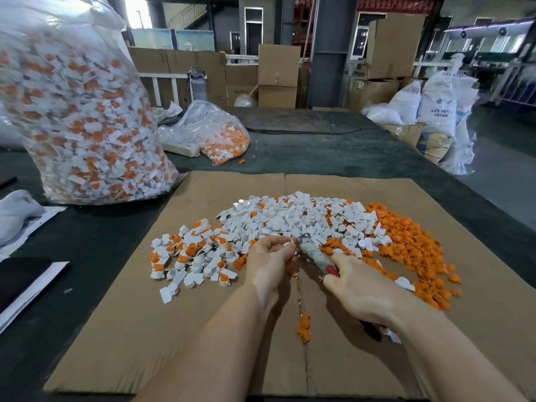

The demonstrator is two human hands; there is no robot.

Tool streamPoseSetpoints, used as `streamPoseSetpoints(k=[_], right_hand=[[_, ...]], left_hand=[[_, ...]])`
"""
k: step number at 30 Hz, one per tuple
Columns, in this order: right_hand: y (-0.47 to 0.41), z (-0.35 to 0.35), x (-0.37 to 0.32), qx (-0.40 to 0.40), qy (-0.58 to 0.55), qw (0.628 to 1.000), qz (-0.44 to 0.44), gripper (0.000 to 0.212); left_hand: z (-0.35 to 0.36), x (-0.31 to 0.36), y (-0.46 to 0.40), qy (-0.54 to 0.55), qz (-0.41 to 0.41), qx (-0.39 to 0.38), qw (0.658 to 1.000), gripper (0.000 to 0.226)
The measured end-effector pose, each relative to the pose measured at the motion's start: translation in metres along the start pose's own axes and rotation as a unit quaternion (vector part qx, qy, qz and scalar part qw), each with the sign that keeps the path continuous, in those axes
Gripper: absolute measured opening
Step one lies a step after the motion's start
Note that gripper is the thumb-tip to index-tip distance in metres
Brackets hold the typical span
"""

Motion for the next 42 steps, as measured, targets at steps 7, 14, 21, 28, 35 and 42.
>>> streamPoseSetpoints(k=[7,14,21,28,35,42], right_hand=[[-0.003,0.002,0.002,0.015,0.001,1.000,0.007,0.026],[-0.003,0.004,0.003,-0.014,-0.010,1.000,0.004,0.024],[-0.005,0.004,0.000,0.019,0.003,1.000,-0.017,0.028],[-0.009,0.015,0.007,0.089,-0.014,0.996,-0.030,0.016],[-0.019,-0.003,0.033,0.216,-0.016,0.976,0.021,0.043],[-0.039,-0.011,0.059,0.292,0.166,0.937,0.091,0.066]], left_hand=[[0.000,0.001,0.001,-0.011,0.006,-0.002,1.000,0.008],[-0.002,0.000,-0.001,0.016,-0.006,0.002,1.000,0.008],[-0.004,-0.002,-0.002,0.025,-0.011,0.008,1.000,0.009],[-0.003,-0.002,-0.004,0.013,0.005,0.024,1.000,0.010],[-0.005,-0.004,-0.004,-0.049,0.060,0.007,0.997,0.013],[-0.005,-0.004,-0.003,-0.174,0.133,-0.030,0.975,0.028]])
Point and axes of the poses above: each hand's wrist, its own y-axis away from the middle knuckle, its own z-axis out of the palm, x = y × z, the point moved 4 cm from there along -y, towards the middle knuckle, and after that the axes turned 5 degrees about z, right-handed, at the moved point
